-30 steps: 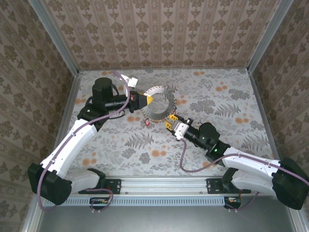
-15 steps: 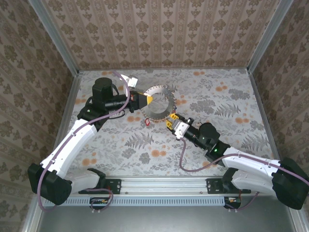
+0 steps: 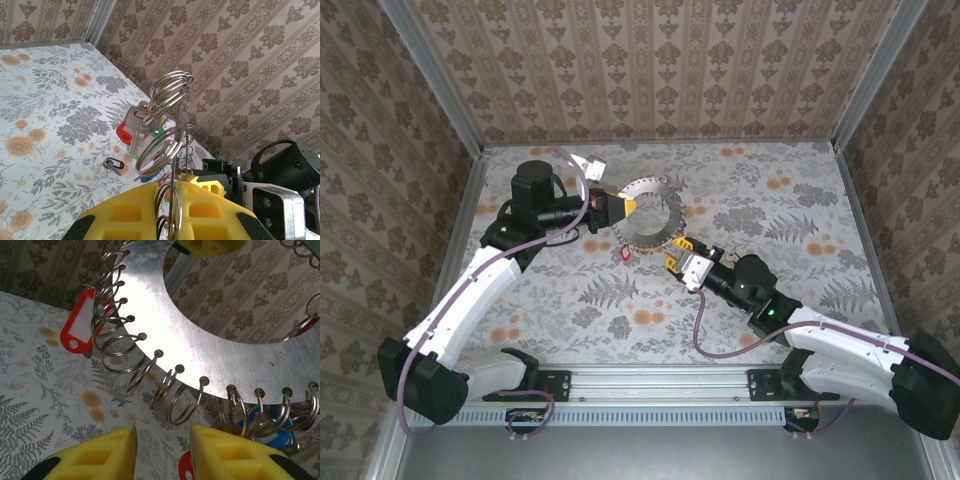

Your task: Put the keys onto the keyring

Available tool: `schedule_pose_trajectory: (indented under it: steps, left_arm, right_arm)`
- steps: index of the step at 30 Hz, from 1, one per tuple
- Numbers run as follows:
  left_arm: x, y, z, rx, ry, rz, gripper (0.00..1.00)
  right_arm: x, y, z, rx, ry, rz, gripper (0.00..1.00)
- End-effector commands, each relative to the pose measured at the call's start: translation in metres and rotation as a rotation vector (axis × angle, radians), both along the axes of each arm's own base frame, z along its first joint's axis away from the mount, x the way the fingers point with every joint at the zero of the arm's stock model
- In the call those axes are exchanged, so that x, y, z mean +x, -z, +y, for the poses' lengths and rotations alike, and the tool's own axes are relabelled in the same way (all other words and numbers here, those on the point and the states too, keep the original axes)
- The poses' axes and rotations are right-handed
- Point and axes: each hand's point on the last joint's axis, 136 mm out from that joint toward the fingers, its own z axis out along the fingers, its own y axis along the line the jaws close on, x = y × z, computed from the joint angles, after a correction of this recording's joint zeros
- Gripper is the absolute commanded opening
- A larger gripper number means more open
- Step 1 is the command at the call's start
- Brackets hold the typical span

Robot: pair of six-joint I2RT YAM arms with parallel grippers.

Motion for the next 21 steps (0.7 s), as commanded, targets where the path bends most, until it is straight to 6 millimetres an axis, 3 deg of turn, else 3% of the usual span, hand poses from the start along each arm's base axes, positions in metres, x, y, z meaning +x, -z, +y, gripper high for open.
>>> schedule_pose_trajectory:
  steps: [1, 9, 21]
  left_arm:
    - [-0.009, -0.038, 0.003, -0.063, 0.017, -0.097, 0.0]
    - [-0.01, -0.038, 0.003, -0.064, 0.019, -0.097, 0.0]
    - [-0.01, -0.038, 0.003, -0.067, 0.017, -0.092, 0.0]
  right_arm:
    - [-0.002, -0.02, 0.003, 0.022, -0.014, -0.038, 0.34]
    - [0.003, -0.031, 0.0, 0.063, 0.014, -0.066, 0.26]
    - [0.007, -0.038, 0.006, 0.13, 0.009, -0.056, 0.22]
